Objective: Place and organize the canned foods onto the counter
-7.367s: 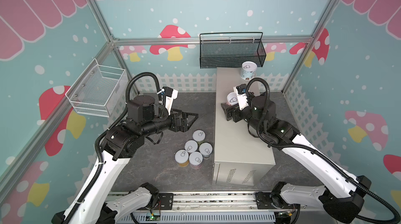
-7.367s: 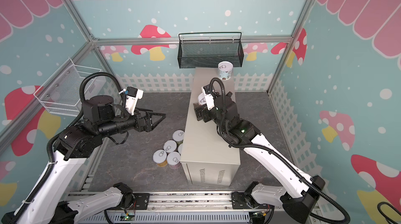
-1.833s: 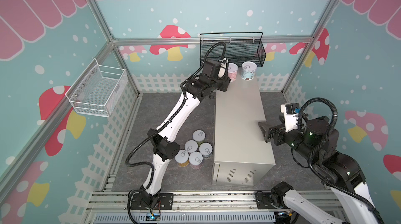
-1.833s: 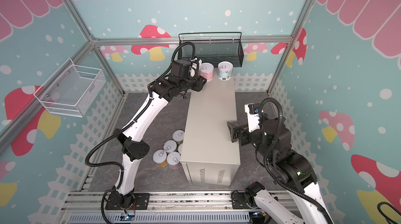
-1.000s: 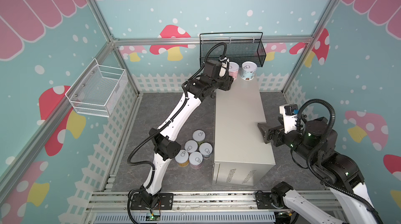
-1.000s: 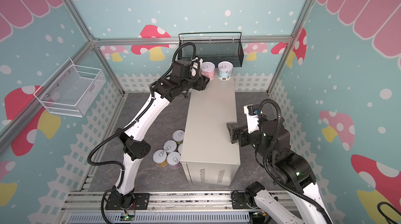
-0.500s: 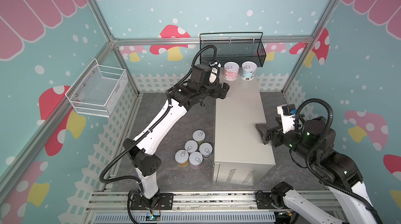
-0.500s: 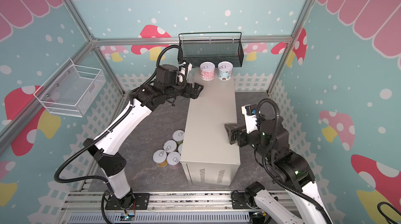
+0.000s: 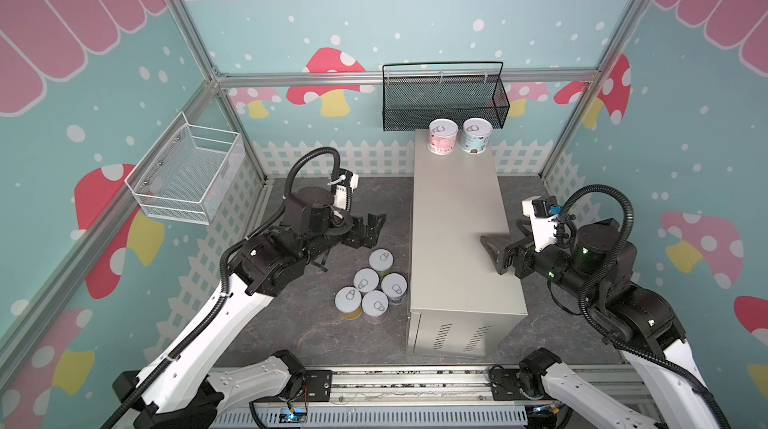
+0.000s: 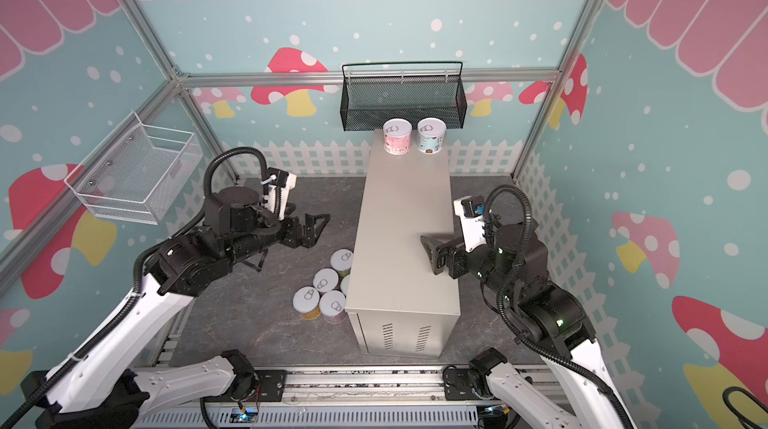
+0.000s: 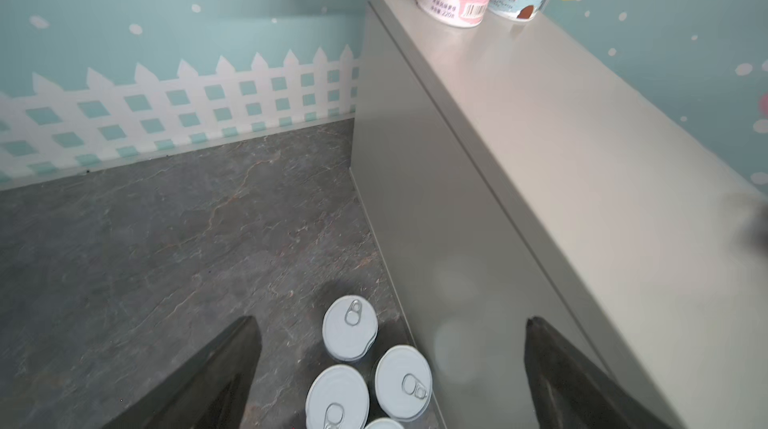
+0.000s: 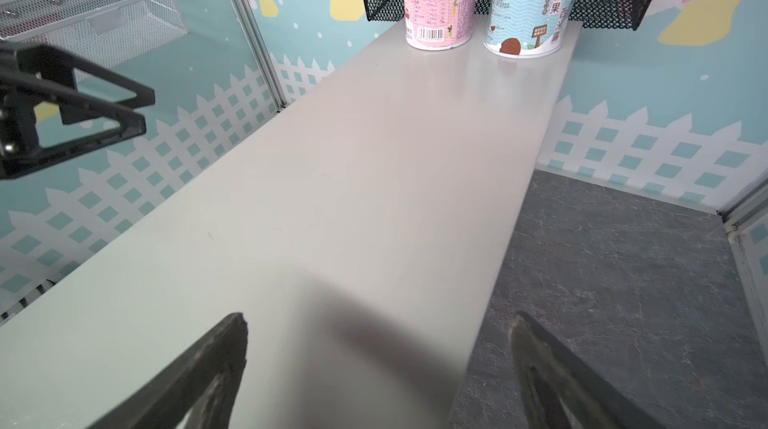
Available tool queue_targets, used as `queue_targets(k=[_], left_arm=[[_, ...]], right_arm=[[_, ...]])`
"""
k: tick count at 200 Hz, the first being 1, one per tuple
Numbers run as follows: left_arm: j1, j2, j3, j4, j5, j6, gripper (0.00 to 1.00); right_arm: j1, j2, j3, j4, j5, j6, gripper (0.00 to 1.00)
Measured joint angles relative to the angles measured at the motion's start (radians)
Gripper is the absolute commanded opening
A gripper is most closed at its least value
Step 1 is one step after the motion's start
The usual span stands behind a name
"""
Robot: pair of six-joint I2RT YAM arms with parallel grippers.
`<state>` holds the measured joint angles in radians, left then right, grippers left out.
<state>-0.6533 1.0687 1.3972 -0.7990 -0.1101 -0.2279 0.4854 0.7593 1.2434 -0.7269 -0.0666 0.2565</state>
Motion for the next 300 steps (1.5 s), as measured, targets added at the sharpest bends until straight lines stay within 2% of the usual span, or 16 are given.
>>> queue_targets(k=[39, 77, 168, 217, 264, 300], left_arm=[[0.0, -0.171, -0.146, -0.064, -0.037, -0.054, 0.99], [0.0, -0.24, -0.225, -0.106, -0.057, -0.087, 0.99], [0.0, -0.238, -0.268, -0.139, -0.107, -0.099, 0.99], [0.0, -0.226, -0.338, -0.14, -0.115, -0.098, 0.99], [0.019, -0.179, -0.35, -0.132, -0.077, -0.114, 0.99], [0.035, -0.159, -0.46, -0.105, -0.051, -0.182, 0.99]], right_arm=[[0.0, 0.023, -0.001, 0.018, -0.014, 0.006, 0.99], [0.0, 0.032, -0.014, 0.029, -0.021, 0.011, 0.99], [0.0, 0.04, -0.058, 0.096, -0.024, 0.018, 0.99], [0.0, 0.053, -0.095, 0.18, -0.02, 0.017, 1.0], [0.0, 0.053, -0.099, 0.189, -0.021, 0.018, 1.0], [0.0, 0.041, -0.111, 0.197, -0.022, 0.017, 1.0]])
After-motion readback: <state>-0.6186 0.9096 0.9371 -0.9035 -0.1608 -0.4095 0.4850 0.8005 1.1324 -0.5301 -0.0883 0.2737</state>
